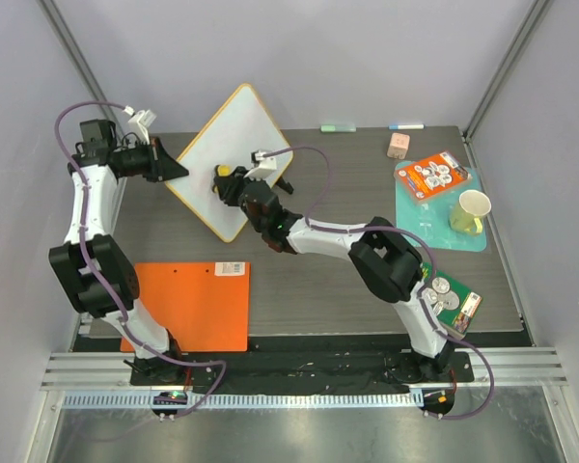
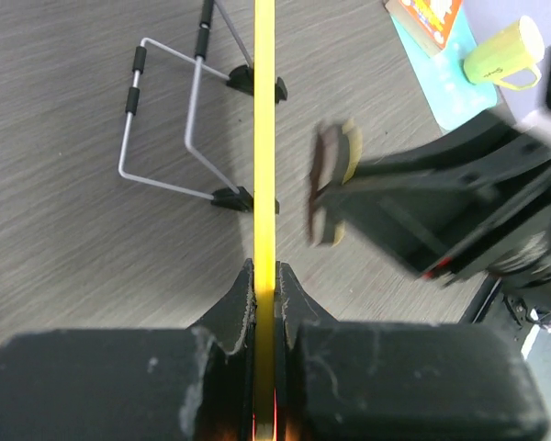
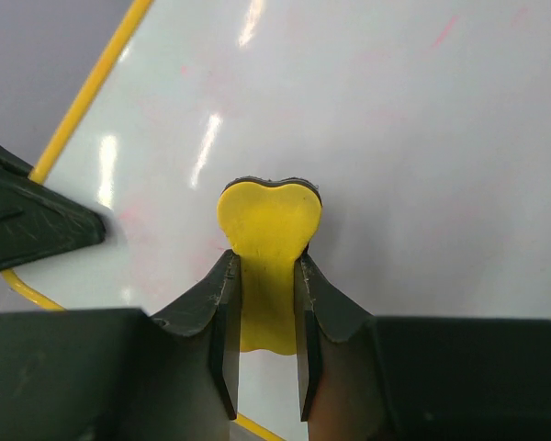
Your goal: Erase the whiteboard
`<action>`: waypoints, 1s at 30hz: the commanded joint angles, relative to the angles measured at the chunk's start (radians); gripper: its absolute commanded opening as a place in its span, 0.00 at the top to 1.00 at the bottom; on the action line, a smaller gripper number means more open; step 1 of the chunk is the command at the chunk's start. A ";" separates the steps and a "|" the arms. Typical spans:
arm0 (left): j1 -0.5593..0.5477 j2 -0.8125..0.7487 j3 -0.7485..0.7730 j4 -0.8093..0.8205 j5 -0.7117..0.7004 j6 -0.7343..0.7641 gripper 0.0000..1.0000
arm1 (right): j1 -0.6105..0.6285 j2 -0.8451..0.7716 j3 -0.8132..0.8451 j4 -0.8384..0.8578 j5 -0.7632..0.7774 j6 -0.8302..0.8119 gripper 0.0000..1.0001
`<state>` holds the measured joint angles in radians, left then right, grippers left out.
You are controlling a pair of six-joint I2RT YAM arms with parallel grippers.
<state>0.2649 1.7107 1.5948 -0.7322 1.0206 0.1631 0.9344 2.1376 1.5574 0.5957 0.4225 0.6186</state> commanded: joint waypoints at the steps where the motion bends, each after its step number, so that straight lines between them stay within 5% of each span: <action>1: -0.004 0.039 0.117 -0.025 0.090 0.019 1.00 | 0.009 0.064 0.099 0.036 -0.011 -0.017 0.99; 20: -0.006 0.112 0.179 -0.239 0.108 0.153 1.00 | 0.012 0.306 0.509 -0.020 0.055 -0.060 0.99; 30: -0.015 0.110 0.175 -0.208 0.101 0.121 1.00 | 0.024 0.269 0.313 -0.143 0.130 0.023 0.99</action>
<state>0.2852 1.8313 1.7470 -0.8875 1.0306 0.2909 0.9466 2.4180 1.9816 0.5644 0.4908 0.6052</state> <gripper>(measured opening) 0.036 0.276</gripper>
